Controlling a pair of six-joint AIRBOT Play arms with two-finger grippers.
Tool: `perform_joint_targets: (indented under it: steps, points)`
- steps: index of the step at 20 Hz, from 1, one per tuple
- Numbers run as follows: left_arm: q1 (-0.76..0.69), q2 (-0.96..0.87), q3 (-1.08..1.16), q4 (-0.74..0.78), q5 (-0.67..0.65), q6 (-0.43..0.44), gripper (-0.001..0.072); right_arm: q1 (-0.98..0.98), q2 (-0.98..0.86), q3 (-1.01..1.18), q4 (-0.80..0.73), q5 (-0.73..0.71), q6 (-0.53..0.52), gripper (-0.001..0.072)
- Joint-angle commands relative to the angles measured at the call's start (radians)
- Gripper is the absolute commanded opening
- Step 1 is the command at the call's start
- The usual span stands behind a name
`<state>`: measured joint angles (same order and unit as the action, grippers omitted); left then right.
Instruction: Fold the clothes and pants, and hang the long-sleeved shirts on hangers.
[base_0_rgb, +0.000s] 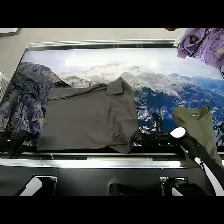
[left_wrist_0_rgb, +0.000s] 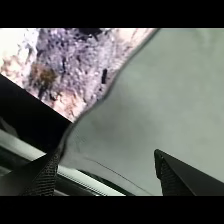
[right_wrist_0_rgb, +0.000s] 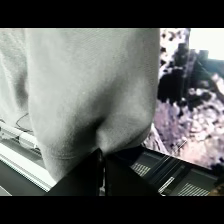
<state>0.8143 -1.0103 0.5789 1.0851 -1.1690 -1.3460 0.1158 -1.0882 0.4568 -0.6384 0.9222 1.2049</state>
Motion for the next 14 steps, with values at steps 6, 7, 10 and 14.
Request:
perform_joint_targets:
  steps: [6, 7, 10, 14]
  points:
    - [0.013, -0.159, -0.024, -0.023, 0.101, 0.174, 0.0668, 0.001, 0.016, 0.001, -0.005, 0.004, 0.004, 0.0032]
    - [0.013, -0.161, -0.024, -0.024, 0.106, 0.182, 0.0668, 0.001, 0.016, 0.001, -0.005, 0.003, 0.003, 0.0032]
    - [0.009, -0.175, -0.024, -0.024, 0.090, 0.199, 0.0668, 0.001, 0.016, 0.001, -0.004, 0.003, 0.003, 0.0032]
    - [-0.044, -0.196, -0.025, -0.026, 0.000, 0.217, 0.0659, 0.001, 0.023, 0.010, -0.002, -0.009, 0.004, 0.0031]
